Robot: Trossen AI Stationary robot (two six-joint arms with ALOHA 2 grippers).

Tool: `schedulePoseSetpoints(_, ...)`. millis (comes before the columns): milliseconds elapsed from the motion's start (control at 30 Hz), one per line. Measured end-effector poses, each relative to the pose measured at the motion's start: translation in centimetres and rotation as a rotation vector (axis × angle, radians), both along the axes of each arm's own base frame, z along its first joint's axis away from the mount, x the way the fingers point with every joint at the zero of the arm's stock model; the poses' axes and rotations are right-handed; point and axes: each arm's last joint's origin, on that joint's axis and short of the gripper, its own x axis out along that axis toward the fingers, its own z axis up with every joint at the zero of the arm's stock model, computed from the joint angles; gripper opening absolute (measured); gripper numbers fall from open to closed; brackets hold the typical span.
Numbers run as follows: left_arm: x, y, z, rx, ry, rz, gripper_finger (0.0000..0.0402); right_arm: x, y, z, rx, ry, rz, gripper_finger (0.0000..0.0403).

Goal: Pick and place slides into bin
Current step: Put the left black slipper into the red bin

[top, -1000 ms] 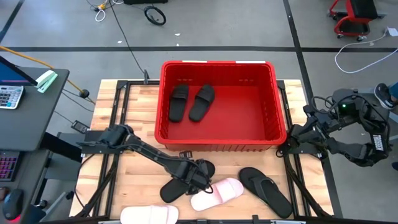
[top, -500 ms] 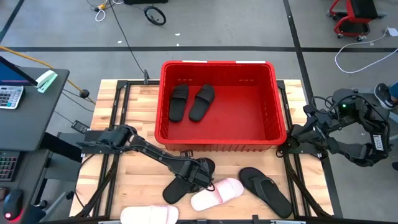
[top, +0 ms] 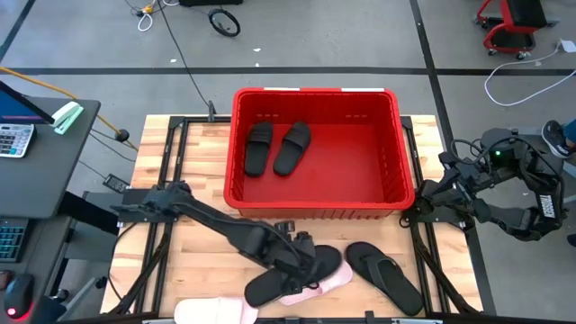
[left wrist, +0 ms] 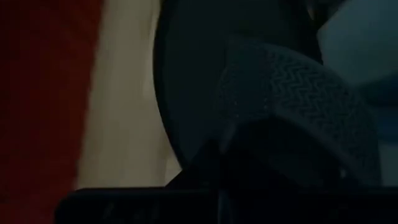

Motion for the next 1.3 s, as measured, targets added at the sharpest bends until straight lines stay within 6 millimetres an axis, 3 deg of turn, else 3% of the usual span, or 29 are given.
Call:
schedulePoseSetpoints(133, -1.5, 1.1, 5.0, 0.051, -0.233, 0.0, 0.0006, 0.0, 0.0, 0.0, -0.001, 0.0, 0.0, 0.0116)
schedulePoseSetpoints(300, -4.3, 4.4, 10.5, 0.216, -0.415, 0.108, 0.0005, 0.0, 0.0, 0.0, -0.002, 0.0, -0.001, 0.0116)
schedulePoseSetpoints(467, -4.5, 8.8, 13.2, 0.458, -0.436, 0.078, 0.0005, 0.0, 0.0, 0.0, -0.003, 0.001, -0.002, 0.0116)
schedulePoseSetpoints(567, -4.2, 12.0, 13.6, 0.557, -0.391, 0.07, 0.0005, 0.0, 0.0, 0.0, -0.001, 0.003, -0.006, 0.0116)
schedulePoseSetpoints(667, -4.0, 15.3, 13.0, 0.625, -0.284, 0.039, 0.0005, 0.0, 0.0, 0.0, -0.004, 0.004, -0.01, 0.0116)
schedulePoseSetpoints(967, -3.9, 23.6, 10.9, 0.595, -0.056, -0.063, 0.0005, 0.0, -0.2, -0.1, -0.026, 0.019, -0.044, 0.0116)
schedulePoseSetpoints(1100, -3.3, 25.8, 8.4, 0.538, 0.041, -0.153, 0.0005, 0.0, -0.2, -0.1, -0.032, 0.017, -0.042, 0.0116)
schedulePoseSetpoints(1300, -2.3, 26.7, 3.2, 0.498, 0.185, -0.291, 0.0005, 0.0, -0.2, -0.1, -0.037, 0.016, -0.039, 0.0116)
